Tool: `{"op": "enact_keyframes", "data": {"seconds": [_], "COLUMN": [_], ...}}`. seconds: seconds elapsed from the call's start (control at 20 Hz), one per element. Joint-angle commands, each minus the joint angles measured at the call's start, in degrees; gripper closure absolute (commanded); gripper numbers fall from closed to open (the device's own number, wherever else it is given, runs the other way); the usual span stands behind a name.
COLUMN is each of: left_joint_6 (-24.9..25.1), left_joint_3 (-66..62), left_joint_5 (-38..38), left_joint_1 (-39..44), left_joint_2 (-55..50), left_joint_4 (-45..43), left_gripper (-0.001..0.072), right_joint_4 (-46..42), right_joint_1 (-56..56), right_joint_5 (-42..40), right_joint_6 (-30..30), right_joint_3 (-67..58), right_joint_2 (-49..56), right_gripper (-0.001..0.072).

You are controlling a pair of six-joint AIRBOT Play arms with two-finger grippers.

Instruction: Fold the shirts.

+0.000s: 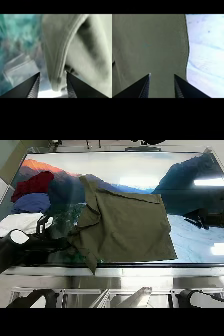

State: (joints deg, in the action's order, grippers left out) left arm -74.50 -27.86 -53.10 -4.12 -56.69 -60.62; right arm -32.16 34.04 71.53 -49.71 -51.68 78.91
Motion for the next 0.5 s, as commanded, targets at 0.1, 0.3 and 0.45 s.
{"op": "enact_keyframes", "data": {"seconds": [0.1,0.3,0.45], "left_joint_6": [-0.48,-0.52,0.57], "left_joint_3": [-1.05,-7.1,-10.6], "left_joint_5": [6.49,-0.96,-4.5], "left_joint_1": [9.49,8.48,5.07], "left_joint_2": [-7.08,-12.44,-10.8], "left_joint_4": [1.05,-0.37,-0.79], "left_gripper": [0.0441,0.0694,0.0686], "right_joint_4": [0.02,-1.53,-13.05], "right_joint_1": [0.04,1.46,6.01], "right_joint_5": [2.34,6.25,9.42], "right_joint_6": [-1.36,-2.47,-5.42], "right_joint_3": [0.04,0.02,0.04], "right_joint_2": [-0.04,-0.04,-0.04], "right_gripper": [0.0371,0.0371,0.0271]}}
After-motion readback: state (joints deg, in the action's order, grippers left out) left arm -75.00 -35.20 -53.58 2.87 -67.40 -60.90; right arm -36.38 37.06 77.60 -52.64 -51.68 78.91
